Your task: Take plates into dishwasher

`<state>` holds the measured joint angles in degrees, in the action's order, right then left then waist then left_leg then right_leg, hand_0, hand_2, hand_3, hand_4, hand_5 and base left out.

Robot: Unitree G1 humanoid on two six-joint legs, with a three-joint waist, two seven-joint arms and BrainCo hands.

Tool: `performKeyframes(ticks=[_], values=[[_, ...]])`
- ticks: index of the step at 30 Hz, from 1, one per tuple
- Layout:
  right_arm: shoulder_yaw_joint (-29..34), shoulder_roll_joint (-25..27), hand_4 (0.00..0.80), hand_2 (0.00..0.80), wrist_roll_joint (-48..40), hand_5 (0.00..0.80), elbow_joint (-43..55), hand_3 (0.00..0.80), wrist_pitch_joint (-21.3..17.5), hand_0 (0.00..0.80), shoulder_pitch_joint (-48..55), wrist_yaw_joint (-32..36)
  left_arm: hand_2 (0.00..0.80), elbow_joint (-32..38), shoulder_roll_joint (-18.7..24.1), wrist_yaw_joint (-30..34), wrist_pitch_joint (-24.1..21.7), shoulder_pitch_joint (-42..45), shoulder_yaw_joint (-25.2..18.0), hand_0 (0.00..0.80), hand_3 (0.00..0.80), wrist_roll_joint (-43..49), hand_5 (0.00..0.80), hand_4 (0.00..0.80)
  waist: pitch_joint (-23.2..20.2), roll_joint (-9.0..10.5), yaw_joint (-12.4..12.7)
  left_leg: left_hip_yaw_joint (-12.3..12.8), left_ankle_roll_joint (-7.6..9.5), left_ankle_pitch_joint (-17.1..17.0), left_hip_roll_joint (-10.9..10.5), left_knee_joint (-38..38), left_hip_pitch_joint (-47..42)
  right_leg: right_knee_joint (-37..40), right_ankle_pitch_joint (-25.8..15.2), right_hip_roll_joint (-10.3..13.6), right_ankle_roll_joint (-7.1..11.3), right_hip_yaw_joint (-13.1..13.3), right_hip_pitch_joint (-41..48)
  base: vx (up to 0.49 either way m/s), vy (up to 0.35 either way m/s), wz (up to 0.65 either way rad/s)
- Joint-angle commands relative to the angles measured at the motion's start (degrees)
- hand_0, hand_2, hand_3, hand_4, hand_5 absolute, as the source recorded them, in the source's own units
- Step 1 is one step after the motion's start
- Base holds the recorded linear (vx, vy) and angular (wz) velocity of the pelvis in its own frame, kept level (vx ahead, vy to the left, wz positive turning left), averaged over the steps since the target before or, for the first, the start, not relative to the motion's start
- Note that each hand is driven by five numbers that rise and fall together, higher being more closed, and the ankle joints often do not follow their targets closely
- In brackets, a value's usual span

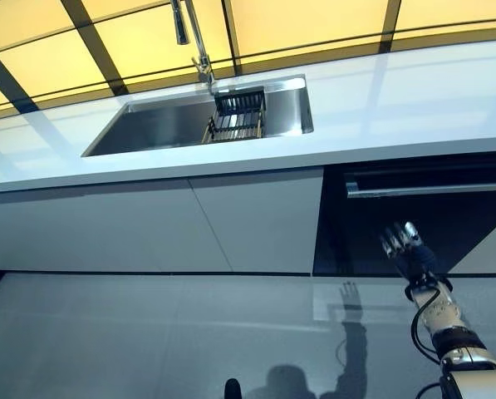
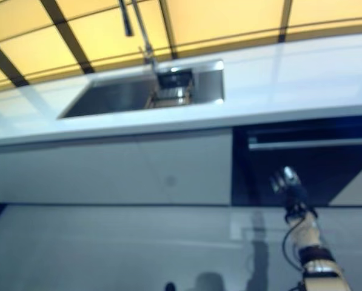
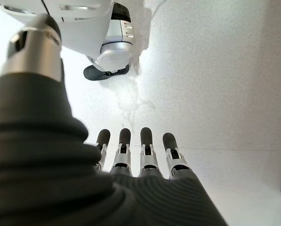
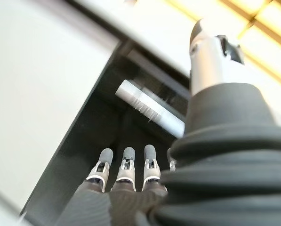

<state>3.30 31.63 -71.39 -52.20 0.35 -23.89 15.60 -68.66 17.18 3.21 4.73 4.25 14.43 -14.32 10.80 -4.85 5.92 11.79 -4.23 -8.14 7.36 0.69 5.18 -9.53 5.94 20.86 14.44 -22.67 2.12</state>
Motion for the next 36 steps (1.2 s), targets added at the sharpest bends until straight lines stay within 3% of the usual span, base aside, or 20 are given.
performKeyframes(ticks=[1,10,20,25,30,33,36], values=[[-0.38,-0.32,0.0,0.0,1.62,0.0,1.81,0.0,-0.51,0.0,-2.97,0.85,0.0,-2.66,2.97,-1.73,0.53,-4.76,-3.21,0.0,0.0,0.91,0.0,0.0,1.47,2.07,0.87,-0.86,-2.18,4.96,0.55,0.72,-4.33,6.64,-8.14,-5.04,-4.84,-1.36,-0.61,0.067,-0.006,-0.11],[-1.56,-4.21,0.0,0.0,10.63,0.0,1.61,0.0,1.27,0.0,6.09,-0.68,0.0,-2.41,2.69,-2.07,1.83,-3.88,-5.21,0.0,0.0,1.24,0.0,0.0,-2.95,3.84,0.07,-0.02,-2.29,5.53,1.45,2.95,-8.28,10.17,-8.71,-6.25,-4.28,-0.53,3.11,0.072,0.007,-0.08],[-5.81,-8.55,0.0,0.0,30.39,0.0,-6.23,0.0,1.74,0.0,14.78,-5.83,0.0,-2.44,1.61,-2.28,5.1,-4.94,-5.75,0.0,0.0,2.63,0.0,0.0,-6.01,5.19,-1.16,0.56,-2.36,6.14,0.66,4.31,-9.32,13.72,-10.73,-6.81,-3.11,-0.1,4.45,0.014,0.005,-0.01],[-8.23,-12.67,0.0,0.0,39.96,0.0,-11.24,0.0,1.93,0.0,19.7,-9.22,0.0,-2.18,0.12,-2.24,7.58,-5.71,-4.9,0.0,0.0,2.46,0.0,0.0,-6.24,5.95,-2.21,0.89,-1.62,6.59,0.42,4.31,-9.92,12.74,-10.64,-6.72,-3.0,0.47,4.2,0.0,0.0,0.0],[-8.15,-15.46,0.0,0.0,40.01,0.0,-15.59,0.0,4.11,0.0,21.52,-11.29,0.0,-3.23,-0.98,-2.21,8.8,-6.01,-5.32,0.0,0.0,2.41,0.0,0.0,-6.57,6.29,-2.66,1.17,-1.09,6.89,0.33,4.31,-10.18,12.22,-10.55,-6.73,-2.94,1.25,3.79,0.0,0.0,0.0],[-8.94,-16.53,0.0,0.0,44.66,0.0,-17.23,0.0,4.29,0.0,21.64,-13.22,0.0,-3.82,-1.59,-1.9,8.89,-6.19,-5.07,0.0,0.0,2.37,0.0,0.0,-6.6,6.25,-2.82,1.28,-0.99,7.08,0.49,4.31,-10.3,12.14,-10.52,-6.72,-2.83,1.77,3.56,-0.041,-0.006,-0.03],[-9.29,-17.04,0.0,0.0,42.52,0.0,-17.7,0.0,4.75,0.0,21.69,-13.83,0.0,-3.73,-1.81,-1.92,8.91,-6.17,-4.91,0.0,0.0,2.36,0.0,0.0,-6.56,6.23,-2.82,1.41,-0.91,7.22,0.57,4.31,-10.48,12.01,-10.43,-6.69,-2.76,1.8,3.56,-0.027,-0.003,-0.05]])
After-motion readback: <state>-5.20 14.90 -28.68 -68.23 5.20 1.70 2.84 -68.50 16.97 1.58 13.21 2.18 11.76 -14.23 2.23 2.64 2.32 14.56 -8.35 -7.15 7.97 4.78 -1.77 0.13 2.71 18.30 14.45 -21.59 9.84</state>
